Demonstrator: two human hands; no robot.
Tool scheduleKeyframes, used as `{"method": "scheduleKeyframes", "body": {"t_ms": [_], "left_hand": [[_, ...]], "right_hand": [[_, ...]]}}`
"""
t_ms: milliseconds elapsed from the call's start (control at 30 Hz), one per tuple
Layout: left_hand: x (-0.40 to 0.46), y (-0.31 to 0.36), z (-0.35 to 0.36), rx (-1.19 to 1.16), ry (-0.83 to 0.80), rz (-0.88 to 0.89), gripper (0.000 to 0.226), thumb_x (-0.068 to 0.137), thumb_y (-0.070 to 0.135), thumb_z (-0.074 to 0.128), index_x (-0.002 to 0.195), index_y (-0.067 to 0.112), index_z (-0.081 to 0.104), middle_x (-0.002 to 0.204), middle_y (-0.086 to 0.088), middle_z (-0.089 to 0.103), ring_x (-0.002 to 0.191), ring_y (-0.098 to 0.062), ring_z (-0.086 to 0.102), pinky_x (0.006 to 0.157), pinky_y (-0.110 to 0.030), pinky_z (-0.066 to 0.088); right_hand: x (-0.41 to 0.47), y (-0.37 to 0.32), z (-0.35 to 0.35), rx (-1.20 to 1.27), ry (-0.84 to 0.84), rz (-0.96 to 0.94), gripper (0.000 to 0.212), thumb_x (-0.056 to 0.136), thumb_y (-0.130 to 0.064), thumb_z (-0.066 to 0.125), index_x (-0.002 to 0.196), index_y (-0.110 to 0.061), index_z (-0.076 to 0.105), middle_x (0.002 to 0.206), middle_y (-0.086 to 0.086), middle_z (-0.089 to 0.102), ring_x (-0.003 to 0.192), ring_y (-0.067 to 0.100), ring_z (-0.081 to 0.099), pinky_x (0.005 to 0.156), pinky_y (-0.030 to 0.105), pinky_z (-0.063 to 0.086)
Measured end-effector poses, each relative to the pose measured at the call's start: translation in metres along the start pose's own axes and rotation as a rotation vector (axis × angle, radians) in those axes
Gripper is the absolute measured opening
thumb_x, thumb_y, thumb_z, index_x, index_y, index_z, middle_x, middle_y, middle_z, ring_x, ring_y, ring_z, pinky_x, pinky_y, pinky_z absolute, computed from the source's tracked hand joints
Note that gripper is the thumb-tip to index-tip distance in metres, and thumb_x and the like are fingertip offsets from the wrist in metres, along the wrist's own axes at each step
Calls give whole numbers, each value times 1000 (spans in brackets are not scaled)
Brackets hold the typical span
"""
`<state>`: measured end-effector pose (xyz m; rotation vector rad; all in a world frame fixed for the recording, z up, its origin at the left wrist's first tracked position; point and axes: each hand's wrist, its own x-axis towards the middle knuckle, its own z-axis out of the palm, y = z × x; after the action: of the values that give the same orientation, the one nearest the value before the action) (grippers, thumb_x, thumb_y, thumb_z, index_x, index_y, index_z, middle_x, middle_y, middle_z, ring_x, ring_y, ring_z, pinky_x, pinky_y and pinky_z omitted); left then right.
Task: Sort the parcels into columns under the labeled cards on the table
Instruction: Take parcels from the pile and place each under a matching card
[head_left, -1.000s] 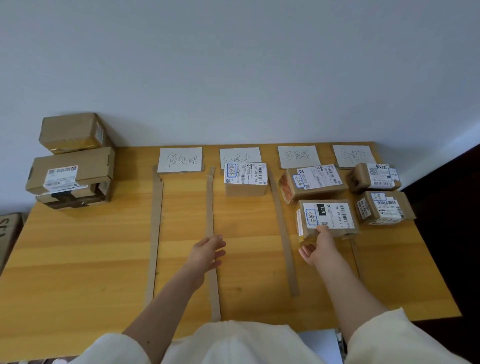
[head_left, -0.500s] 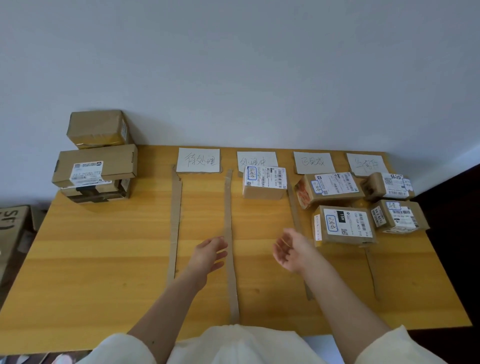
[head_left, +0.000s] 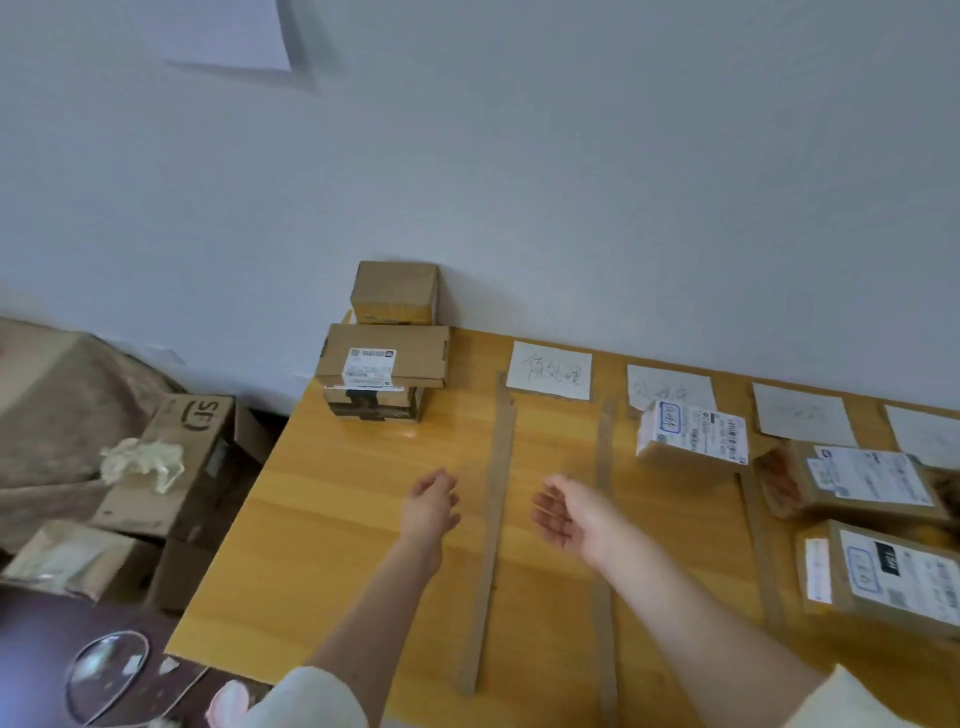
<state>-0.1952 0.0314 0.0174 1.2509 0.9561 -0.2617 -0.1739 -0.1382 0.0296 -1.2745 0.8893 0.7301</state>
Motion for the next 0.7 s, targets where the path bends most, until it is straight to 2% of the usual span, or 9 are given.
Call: {"method": "scheduleKeyframes", "body": {"t_ms": [67, 100, 167, 267, 367, 467, 567, 700], "left_hand": [[19, 26, -22, -58, 114, 39, 34, 94, 23, 57, 125, 12, 50, 96, -3, 58, 89, -19, 56, 94, -41, 48], [29, 40, -33, -78, 164, 60, 39, 93, 26, 59, 128, 13, 48, 102, -5, 58, 93, -20, 56, 98, -42, 46], [46, 68, -51, -103, 235, 103, 52, 91, 31, 60, 138, 17, 41, 128, -6, 53, 115, -27, 52, 104, -43, 42], [74, 104, -72, -106, 288, 155, 69, 90, 38, 61, 148, 19, 28, 149, -5, 38, 133, -30, 41, 107, -44, 33], [104, 132, -87, -71, 271, 156, 84, 87, 45, 64, 152, 19, 19, 155, -7, 30, 139, -31, 33, 111, -46, 28], [133, 147, -95, -48, 220, 102, 92, 83, 52, 65, 154, 19, 15, 157, -8, 27, 142, -33, 28, 114, -48, 24], [156, 151, -101, -19, 154, 76, 90, 82, 54, 66, 153, 21, 20, 157, -7, 28, 142, -34, 29, 114, -49, 25], [176, 147, -109, 28, 61, 83, 84, 82, 51, 66, 150, 23, 28, 151, -7, 38, 137, -28, 36, 115, -49, 28]], "right_hand": [[5, -12, 25, -59, -31, -28, 11, 96, -24, 55, 87, -17, 59, 81, 1, 64, 66, 16, 59, 57, 28, 49], [9, -18, 37, -84, -42, -43, 10, 96, -24, 55, 91, -17, 60, 83, 1, 64, 67, 16, 60, 60, 29, 50], [17, -32, 61, -127, -52, -76, 12, 97, -26, 54, 102, -18, 61, 90, 1, 64, 72, 15, 61, 70, 30, 51], [30, -53, 96, -176, -47, -127, 23, 98, -29, 52, 119, -20, 58, 108, 4, 62, 83, 15, 61, 78, 32, 53], [43, -70, 127, -193, -30, -149, 30, 95, -34, 58, 121, -20, 56, 120, 6, 59, 98, 19, 60, 89, 37, 54], [57, -77, 156, -185, -16, -134, 47, 89, -41, 65, 127, -16, 52, 126, 7, 58, 106, 20, 60, 87, 37, 55], [69, -78, 180, -153, -26, -110, 64, 86, -47, 66, 138, -15, 45, 134, 7, 53, 110, 21, 57, 83, 35, 55], [81, -76, 198, -71, -23, -104, 70, 85, -49, 66, 141, -17, 41, 141, 7, 48, 122, 23, 51, 98, 39, 49]]}}
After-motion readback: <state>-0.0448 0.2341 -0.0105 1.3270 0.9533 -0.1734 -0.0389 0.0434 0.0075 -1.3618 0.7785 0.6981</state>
